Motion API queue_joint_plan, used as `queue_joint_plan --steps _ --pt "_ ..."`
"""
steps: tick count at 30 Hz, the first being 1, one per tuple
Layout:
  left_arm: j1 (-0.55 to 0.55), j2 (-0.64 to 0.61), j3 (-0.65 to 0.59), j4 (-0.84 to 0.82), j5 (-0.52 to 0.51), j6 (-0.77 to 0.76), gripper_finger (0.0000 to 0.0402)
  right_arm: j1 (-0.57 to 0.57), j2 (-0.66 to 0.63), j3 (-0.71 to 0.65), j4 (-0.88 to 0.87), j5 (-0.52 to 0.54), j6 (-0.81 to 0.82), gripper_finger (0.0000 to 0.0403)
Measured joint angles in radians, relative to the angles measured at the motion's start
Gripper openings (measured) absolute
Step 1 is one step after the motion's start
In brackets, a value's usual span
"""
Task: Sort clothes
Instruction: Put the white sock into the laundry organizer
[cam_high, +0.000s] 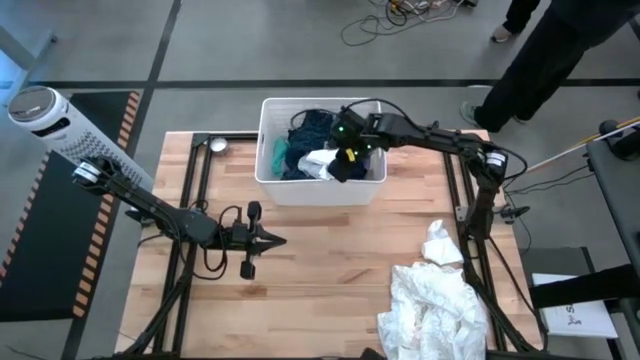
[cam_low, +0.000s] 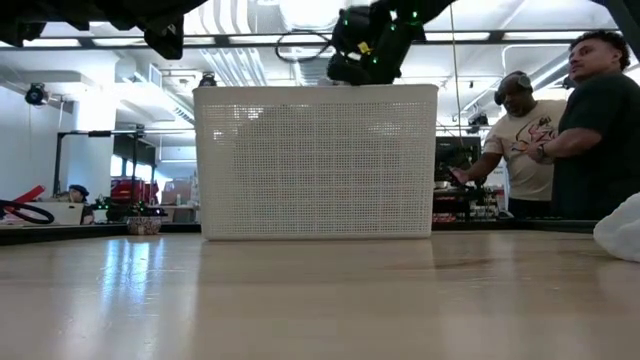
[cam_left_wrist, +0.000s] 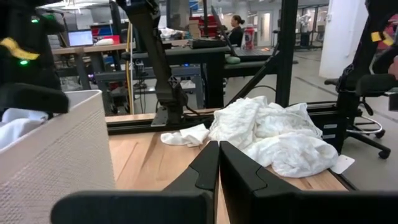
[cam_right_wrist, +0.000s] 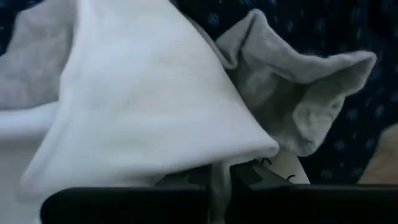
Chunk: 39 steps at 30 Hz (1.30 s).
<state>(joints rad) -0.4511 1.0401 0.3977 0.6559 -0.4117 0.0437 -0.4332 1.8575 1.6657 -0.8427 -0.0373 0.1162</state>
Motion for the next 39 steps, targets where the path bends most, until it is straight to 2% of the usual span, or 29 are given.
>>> queue_joint_plan --steps 2,5,15,19,32,39 --pt "0.000 0.000 0.000 -0.001 0.000 0.000 0.0000 -0.014 0.003 0.002 -0.004 -0.058 0.047 0.0000" --pt "0.000 0.000 0.000 -0.001 0.000 0.000 0.0000 -0.017 0.006 0.029 -0.005 -0.086 0.097 0.0000" --pt "0.000 0.000 0.000 -0.002 0.000 0.000 0.0000 -0.020 0.007 0.177 0.014 -0.094 0.175 0.0000" --pt "0.000 0.000 0.000 -0.001 0.000 0.000 0.0000 -0.021 0.034 0.156 0.004 -0.045 0.153 0.0000" --pt "0.000 0.000 0.000 -0.003 0.000 0.000 0.0000 -0.079 0.232 0.116 -0.113 -0.043 0.187 0.0000" --pt "0.000 0.000 0.000 -0.004 0.000 0.000 0.0000 -0.081 0.242 0.116 -0.150 -0.046 0.174 0.0000"
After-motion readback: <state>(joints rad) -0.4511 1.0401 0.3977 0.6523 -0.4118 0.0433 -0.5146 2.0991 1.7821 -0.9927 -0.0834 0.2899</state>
